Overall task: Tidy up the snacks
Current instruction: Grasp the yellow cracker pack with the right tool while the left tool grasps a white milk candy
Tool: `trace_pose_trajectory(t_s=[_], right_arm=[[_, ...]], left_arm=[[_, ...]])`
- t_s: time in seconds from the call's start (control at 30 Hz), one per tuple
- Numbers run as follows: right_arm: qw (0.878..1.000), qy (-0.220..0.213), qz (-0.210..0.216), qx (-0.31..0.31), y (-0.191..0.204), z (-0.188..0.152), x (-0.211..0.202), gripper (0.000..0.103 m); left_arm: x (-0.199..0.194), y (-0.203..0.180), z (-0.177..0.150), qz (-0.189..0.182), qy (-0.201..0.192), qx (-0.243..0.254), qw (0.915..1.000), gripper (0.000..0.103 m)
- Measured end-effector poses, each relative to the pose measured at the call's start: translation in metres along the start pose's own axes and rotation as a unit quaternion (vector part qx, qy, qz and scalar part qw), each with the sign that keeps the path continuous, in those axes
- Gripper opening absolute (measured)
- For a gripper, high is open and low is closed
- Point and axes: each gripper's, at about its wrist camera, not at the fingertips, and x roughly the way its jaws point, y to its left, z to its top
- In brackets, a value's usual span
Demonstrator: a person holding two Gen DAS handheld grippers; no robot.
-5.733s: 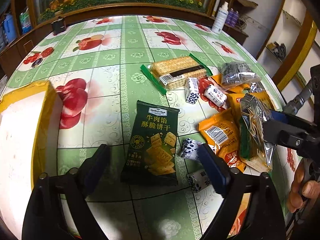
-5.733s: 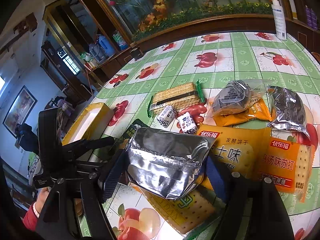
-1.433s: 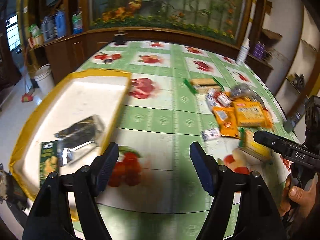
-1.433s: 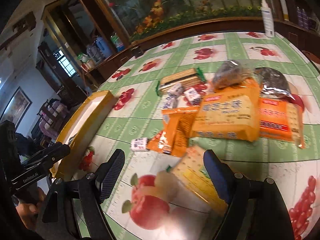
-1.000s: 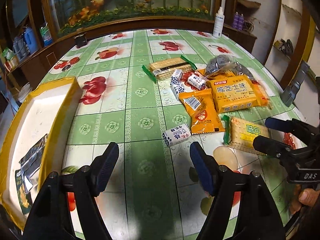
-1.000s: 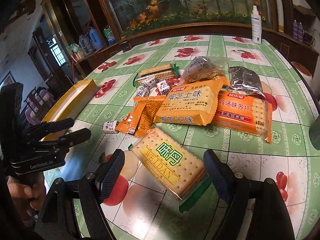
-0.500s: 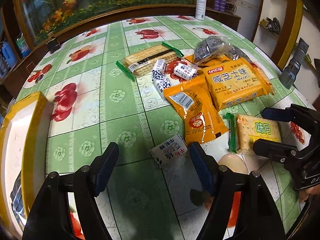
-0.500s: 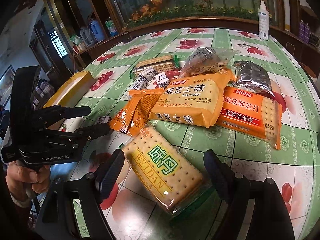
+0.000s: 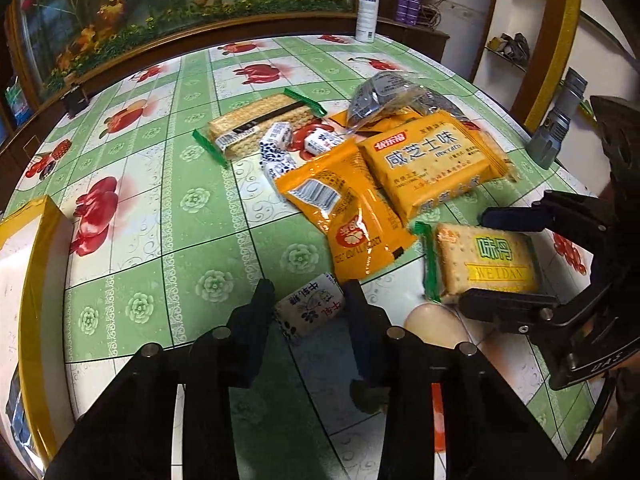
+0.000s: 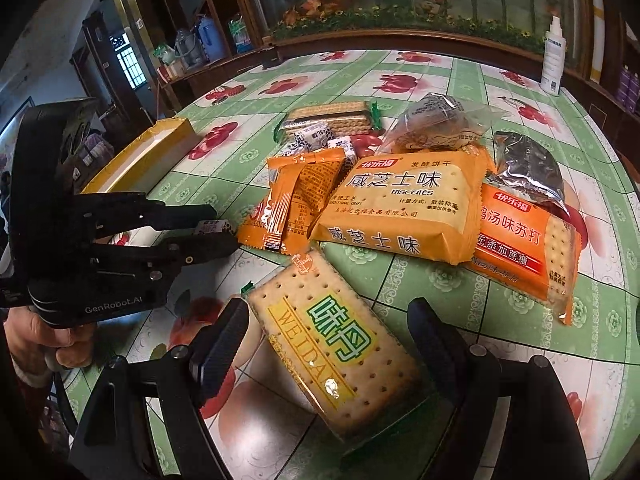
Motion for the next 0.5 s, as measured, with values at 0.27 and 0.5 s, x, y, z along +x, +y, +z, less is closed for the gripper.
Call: trace_pose_trajectory(t_s=[0.27,0.5], right_arm=[[1.000,0.001,-0.026,-0.012,0.004,-0.005,-0.003,0.070],[1.000,-0.005,-0.014,0.008,-0.003,-0.007,-0.011,0.048]], left_arm=[[-0.006,-0.009,-0.007,-0.007,-0.003,0.006,1.0000,0.032],[-0.013,0.001,-0.016,-0.010,-0.006,-0.025,0.9996,0.032]])
